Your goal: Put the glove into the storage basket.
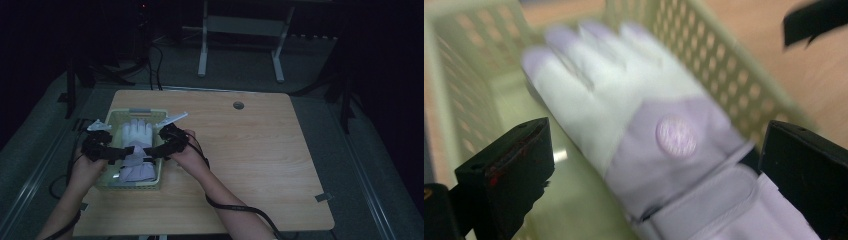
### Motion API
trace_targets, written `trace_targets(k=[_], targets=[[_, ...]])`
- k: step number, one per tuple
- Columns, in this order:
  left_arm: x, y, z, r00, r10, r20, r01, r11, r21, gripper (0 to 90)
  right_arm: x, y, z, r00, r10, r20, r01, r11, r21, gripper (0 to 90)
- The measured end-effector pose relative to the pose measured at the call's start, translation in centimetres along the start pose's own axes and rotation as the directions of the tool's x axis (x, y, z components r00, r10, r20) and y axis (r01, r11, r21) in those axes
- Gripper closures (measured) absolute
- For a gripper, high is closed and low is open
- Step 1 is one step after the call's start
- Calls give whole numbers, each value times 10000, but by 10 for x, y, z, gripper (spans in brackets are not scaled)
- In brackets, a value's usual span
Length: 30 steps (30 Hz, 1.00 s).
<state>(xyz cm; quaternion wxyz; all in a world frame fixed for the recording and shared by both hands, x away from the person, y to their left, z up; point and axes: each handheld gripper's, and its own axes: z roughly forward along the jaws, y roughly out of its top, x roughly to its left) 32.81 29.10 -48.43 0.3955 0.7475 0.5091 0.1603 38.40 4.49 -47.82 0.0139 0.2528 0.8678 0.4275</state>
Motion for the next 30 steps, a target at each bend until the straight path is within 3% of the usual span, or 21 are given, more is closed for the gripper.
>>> trace_targets(k=[4,5,10,11,21,23,24,28,30], targets=[[-7,0,-5,9997,-28,250,35,9996,-266,17,-3,-3,-6,9999,-77,86,78,9999,-145,174],[-16,0,-6,9991,175,389,-165,9995,-267,17,-7,-6,-13,9996,-169,228,174,9996,-222,172],[-28,-1,-4,9973,429,590,-413,9988,-281,16,-11,-9,-20,9990,-320,312,327,9992,-214,172],[-39,-2,-2,9945,635,831,-601,9973,-423,16,-12,-10,-22,9988,-342,346,348,9992,-183,170],[-83,-6,12,9760,1288,1755,-1201,9910,-596,17,-24,-25,-49,9976,-504,482,517,9983,-262,165],[-83,-6,12,9760,1288,1755,-1201,9910,-596,17,-25,-26,-52,9973,-538,507,553,9981,-286,165],[-95,-4,13,9700,1566,1859,-1455,9868,-716,17,-25,-26,-52,9973,-538,507,553,9981,-286,165],[-109,-2,14,9611,1629,2229,-1471,9854,-858,17,-31,-37,-67,9961,-639,605,655,9975,-261,164],[-117,-1,16,9522,1648,2573,-1458,9851,-913,17,-35,-42,-71,9960,-610,647,627,9977,-247,164]])
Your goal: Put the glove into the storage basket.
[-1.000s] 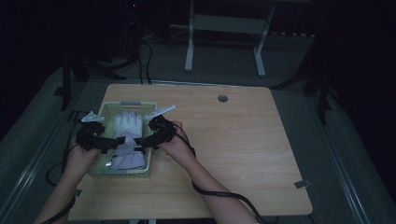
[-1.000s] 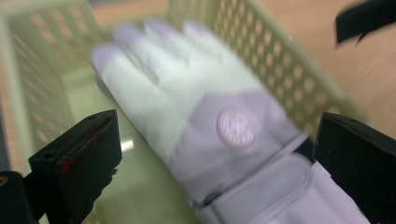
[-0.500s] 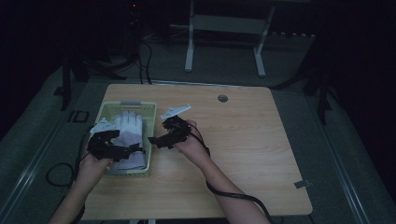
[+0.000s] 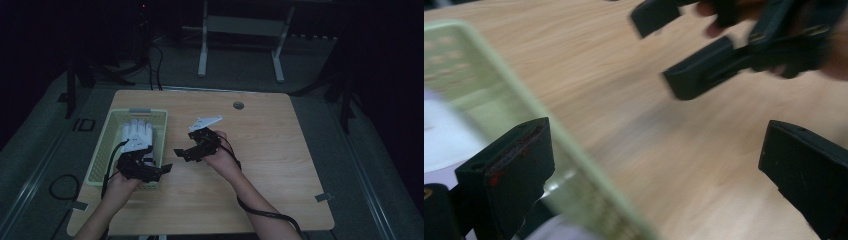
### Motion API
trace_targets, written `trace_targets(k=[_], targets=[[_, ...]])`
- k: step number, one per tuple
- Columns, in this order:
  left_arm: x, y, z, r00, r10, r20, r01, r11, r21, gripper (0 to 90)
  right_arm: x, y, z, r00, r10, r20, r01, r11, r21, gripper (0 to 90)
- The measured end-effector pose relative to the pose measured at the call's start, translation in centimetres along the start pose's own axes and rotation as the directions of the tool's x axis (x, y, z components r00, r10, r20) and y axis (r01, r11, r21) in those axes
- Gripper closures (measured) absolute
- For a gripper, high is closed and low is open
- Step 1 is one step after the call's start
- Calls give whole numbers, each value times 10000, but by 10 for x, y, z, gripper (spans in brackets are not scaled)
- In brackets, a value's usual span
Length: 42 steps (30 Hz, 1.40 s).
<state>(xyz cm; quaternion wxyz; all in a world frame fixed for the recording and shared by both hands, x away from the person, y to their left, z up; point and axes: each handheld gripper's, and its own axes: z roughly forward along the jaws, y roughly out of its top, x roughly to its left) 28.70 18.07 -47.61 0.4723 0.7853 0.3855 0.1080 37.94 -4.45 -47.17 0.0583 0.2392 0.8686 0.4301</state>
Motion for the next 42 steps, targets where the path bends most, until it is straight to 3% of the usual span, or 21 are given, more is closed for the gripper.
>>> trace_targets(k=[6,21,24,38,42], targets=[[-22,4,14,9980,427,462,-432,9990,88,17,-11,-18,-11,9998,198,88,-198,9998,65,164],[-57,-11,49,9884,633,1383,-646,9979,55,17,-28,-63,-30,9989,346,325,-353,9992,182,166],[-64,-14,57,9851,848,1494,-884,9959,177,17,-30,-72,-35,9988,315,375,-323,9993,211,166],[-75,-28,91,9729,1046,2063,-1178,9916,525,17,-39,-124,-43,9953,853,469,-866,9959,271,166],[-79,-33,100,9705,1106,2141,-1258,9903,589,17,-39,-138,-45,9939,803,760,-835,9957,399,166]])
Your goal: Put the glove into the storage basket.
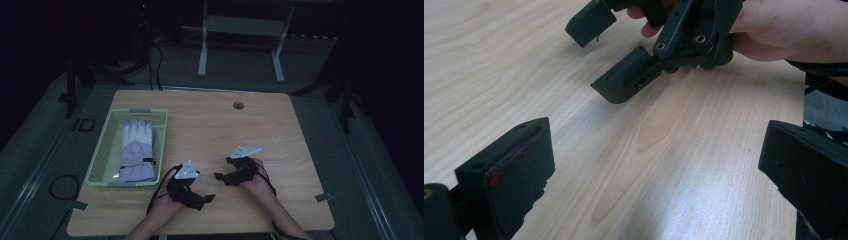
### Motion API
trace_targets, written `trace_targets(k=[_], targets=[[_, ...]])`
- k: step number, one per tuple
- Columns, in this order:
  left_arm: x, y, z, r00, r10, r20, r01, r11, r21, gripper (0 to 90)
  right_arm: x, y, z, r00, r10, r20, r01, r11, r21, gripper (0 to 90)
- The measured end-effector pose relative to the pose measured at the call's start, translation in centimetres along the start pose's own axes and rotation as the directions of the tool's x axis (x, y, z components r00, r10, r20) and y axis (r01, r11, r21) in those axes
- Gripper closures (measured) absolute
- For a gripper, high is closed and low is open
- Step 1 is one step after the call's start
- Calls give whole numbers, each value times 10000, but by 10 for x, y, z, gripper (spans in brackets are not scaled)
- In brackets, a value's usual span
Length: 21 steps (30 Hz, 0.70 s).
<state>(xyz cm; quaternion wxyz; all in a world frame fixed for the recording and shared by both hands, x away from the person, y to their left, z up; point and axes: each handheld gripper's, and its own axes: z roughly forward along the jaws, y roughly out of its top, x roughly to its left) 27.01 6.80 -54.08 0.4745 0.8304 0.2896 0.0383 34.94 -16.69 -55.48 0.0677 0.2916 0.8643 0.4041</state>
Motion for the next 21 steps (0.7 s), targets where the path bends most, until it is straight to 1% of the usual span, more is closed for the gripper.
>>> trace_targets(k=[4,5,7,9,10,12,15,18,19,21], targets=[[-3,-5,8,9998,194,44,-194,9998,48,17,-1,-6,-3,10000,27,14,-27,10000,-58,165],[-4,-6,10,9998,180,53,-180,9998,29,17,-1,-7,-4,10000,60,32,-59,9999,-82,165],[-4,-9,13,9996,252,145,-252,9997,1,17,-2,-11,-7,9999,67,111,-66,9999,-106,165],[-6,-11,16,9994,333,131,-334,9994,77,17,-3,-14,-9,9996,75,271,-73,9999,-69,163],[-6,-12,17,9993,351,137,-353,9993,79,16,-4,-18,-11,9996,91,285,-89,9999,-87,161],[-7,-14,19,9989,451,111,-451,9990,52,16,-4,-20,-12,9994,109,318,-107,9999,-68,159],[-8,-16,22,9985,494,223,-495,9988,33,17,-5,-26,-14,9992,101,384,-98,9999,-70,156],[-10,-17,24,9973,703,224,-704,9975,36,16,-7,-31,-17,9990,144,432,-136,9998,-177,152],[-10,-17,24,9967,775,237,-774,9970,-55,17,-9,-33,-19,9987,211,474,-201,9996,-203,152],[-10,-16,25,9965,813,200,-811,9966,-125,17,-10,-34,-22,9986,267,464,-247,9988,-431,152]])
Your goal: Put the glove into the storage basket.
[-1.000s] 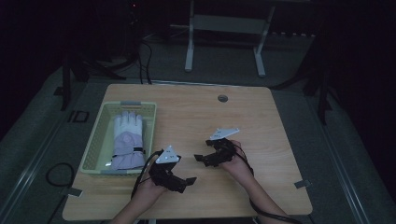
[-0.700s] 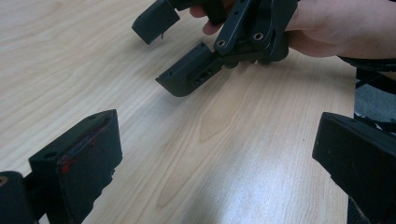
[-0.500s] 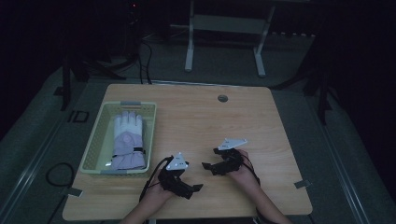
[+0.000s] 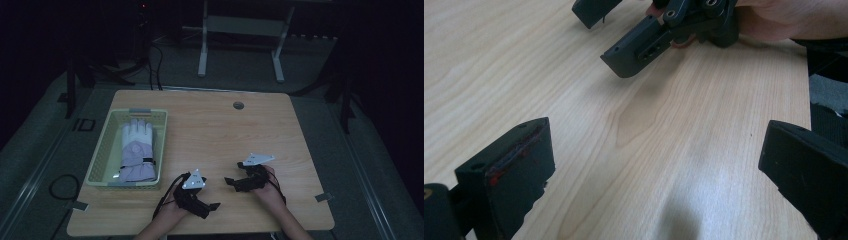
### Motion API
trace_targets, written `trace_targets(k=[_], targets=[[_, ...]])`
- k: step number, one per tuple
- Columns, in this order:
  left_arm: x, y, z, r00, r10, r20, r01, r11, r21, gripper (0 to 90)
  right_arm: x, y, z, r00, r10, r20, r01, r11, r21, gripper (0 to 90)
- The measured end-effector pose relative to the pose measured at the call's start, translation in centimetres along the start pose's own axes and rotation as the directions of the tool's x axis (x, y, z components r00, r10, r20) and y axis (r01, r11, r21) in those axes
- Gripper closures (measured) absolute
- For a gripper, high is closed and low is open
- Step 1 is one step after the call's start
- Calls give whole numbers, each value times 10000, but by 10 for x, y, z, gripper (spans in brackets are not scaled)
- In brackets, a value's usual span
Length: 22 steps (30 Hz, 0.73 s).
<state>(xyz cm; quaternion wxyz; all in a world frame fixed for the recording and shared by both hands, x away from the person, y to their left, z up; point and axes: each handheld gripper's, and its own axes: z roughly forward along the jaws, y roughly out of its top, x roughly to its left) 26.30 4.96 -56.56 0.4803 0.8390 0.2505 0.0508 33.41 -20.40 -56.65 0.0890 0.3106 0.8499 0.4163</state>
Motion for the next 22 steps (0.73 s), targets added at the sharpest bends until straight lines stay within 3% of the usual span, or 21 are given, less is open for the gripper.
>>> trace_targets(k=[5,9,13,22], targets=[[-2,0,2,9998,175,-68,-175,9998,29,16,-3,-2,-4,9998,104,178,-103,9999,-87,152],[-1,-2,-2,9998,197,-74,-200,9994,-300,16,-2,-3,-4,9995,91,314,-87,9999,-121,153],[4,-4,-7,10000,-8,34,10,9984,-560,16,0,-3,-4,9994,46,341,-42,9999,-117,153],[4,-6,-6,10000,21,50,-19,9991,-418,17,-1,-3,-4,9991,176,389,-172,9998,-107,154]])
